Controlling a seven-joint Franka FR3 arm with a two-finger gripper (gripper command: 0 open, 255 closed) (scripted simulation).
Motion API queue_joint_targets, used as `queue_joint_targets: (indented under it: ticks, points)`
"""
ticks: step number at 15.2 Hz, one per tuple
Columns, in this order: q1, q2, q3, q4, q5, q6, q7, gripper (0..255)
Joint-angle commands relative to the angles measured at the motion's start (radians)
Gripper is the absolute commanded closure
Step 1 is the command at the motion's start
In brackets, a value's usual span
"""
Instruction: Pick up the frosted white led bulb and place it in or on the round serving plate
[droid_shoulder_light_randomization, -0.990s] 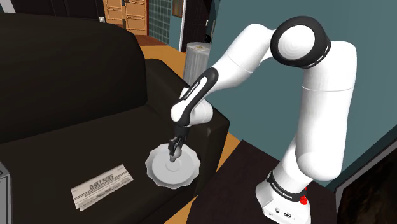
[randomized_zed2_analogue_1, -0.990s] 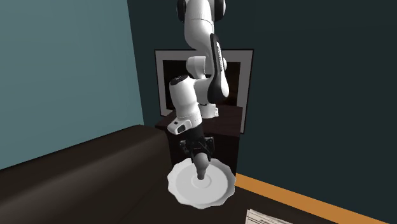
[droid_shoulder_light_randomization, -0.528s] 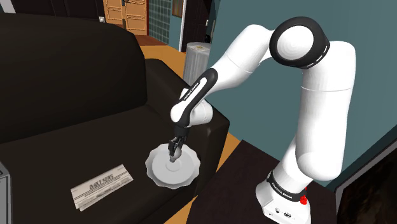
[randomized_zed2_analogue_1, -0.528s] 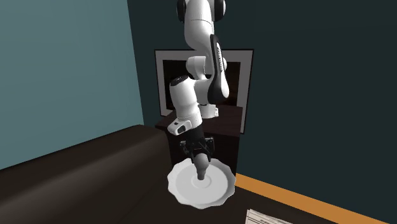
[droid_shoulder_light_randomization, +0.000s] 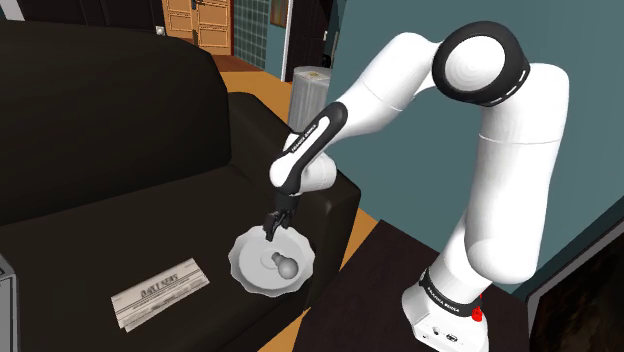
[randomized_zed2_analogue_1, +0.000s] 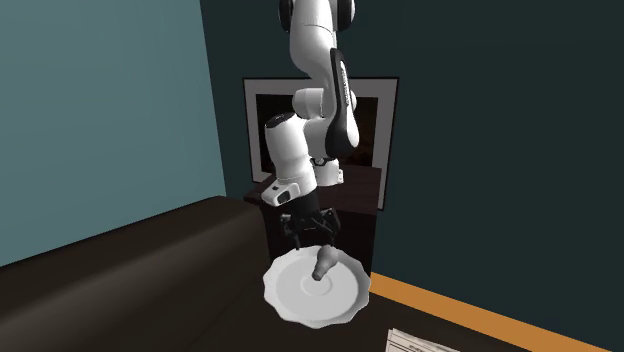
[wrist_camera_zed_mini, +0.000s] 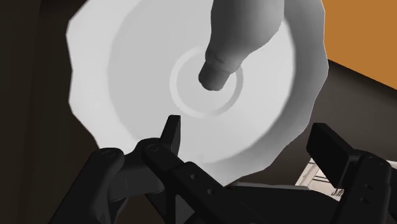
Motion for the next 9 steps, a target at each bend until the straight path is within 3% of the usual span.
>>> queue_joint_targets:
  ticks: [1, 9]
  points:
    - [-0.001, -0.062, -0.019, -0.009, -0.027, -0.055, 0.018, 0]
    - [-0.002, -0.088, -0.025, -0.012, -0.039, -0.079, 0.027, 0]
